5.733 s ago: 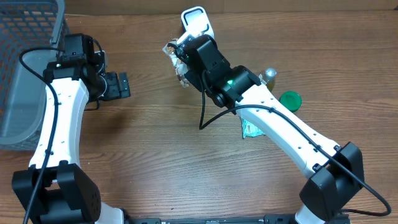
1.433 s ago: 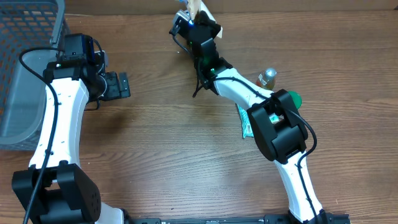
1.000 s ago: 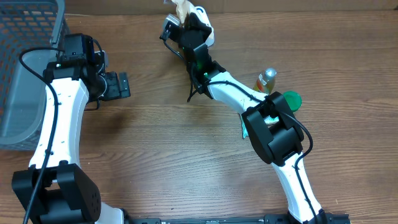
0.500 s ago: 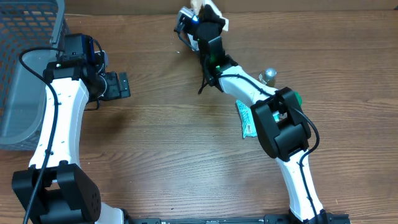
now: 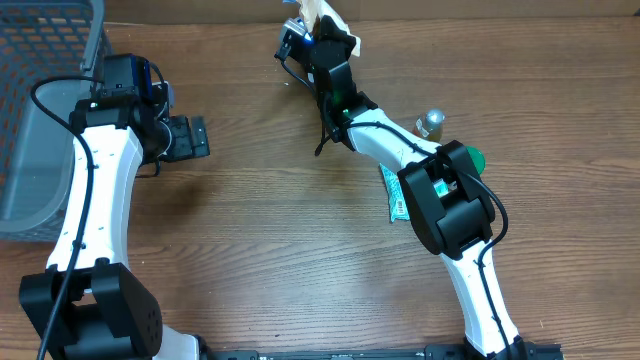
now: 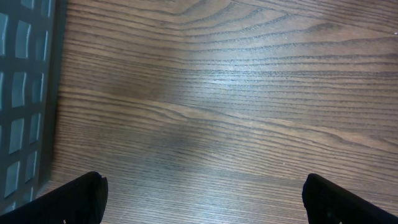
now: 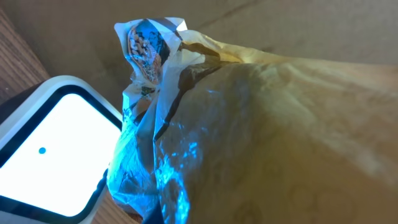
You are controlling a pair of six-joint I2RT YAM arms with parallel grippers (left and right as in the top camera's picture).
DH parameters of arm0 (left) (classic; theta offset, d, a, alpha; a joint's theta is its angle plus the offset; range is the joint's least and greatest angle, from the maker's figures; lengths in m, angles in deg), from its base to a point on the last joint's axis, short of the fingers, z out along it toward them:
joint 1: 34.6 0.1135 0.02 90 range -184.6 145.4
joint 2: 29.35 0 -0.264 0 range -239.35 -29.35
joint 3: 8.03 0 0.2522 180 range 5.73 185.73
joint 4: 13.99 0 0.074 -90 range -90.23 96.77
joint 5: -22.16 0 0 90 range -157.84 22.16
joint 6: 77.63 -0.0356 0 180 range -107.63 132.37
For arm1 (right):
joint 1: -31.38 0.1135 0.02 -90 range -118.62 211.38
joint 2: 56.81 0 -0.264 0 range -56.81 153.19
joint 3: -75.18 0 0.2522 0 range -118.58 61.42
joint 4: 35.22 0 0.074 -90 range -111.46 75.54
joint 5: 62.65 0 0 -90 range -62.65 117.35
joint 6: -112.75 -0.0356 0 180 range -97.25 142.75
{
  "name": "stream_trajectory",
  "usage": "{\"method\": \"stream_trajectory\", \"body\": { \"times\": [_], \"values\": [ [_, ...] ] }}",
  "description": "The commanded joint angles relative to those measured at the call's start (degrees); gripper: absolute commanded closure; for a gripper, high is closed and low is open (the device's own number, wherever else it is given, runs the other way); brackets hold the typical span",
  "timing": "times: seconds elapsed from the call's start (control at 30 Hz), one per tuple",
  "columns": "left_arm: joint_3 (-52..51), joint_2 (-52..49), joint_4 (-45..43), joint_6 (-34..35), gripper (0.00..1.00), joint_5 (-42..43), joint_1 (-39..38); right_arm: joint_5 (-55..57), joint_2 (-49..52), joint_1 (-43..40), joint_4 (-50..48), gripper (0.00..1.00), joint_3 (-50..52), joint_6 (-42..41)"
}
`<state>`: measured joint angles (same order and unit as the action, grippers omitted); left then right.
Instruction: Scan the item barcode
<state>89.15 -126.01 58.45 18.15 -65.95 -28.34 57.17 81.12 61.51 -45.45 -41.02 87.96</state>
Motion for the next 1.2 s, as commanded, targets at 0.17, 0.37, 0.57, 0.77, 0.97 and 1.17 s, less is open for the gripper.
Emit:
{"method": "stream_trajectory", "body": {
  "times": [0.17, 0.37, 0.57, 0.77, 0.97, 1.17],
  "values": [
    [0.68, 0.22, -0.20, -0.66, 0.00, 0.66, 0.09, -1.01, 1.20, 2.27, 0.74, 0.96, -1.03, -5.68],
    [0.68, 0.22, -0.20, -0.66, 0.01, 0.66, 0.09, -1.49, 1.38, 3.39, 1.79, 0.96, -1.03, -9.77],
    [0.68, 0.22, -0.20, -0.66, 0.01, 0.66, 0.09, -1.46, 1.40, 3.26, 8.50, 0.96, -1.03, -14.05],
    [0.68, 0.22, -0.20, -0.66, 0.01, 0.66, 0.09, -1.62, 1.38, 3.23, 7.23, 0.96, -1.07, -17.44],
    [0.68, 0.22, -0.20, -0.66, 0.00, 0.66, 0.09, -0.98, -1.62, 3.63, 6.12, 0.97, -1.16, -17.31],
    [0.68, 0.22, -0.20, -0.66, 0.00, 0.66, 0.09, -1.05, -7.96, 3.61, 13.53, 0.97, -1.16, -23.21]
  ]
}}
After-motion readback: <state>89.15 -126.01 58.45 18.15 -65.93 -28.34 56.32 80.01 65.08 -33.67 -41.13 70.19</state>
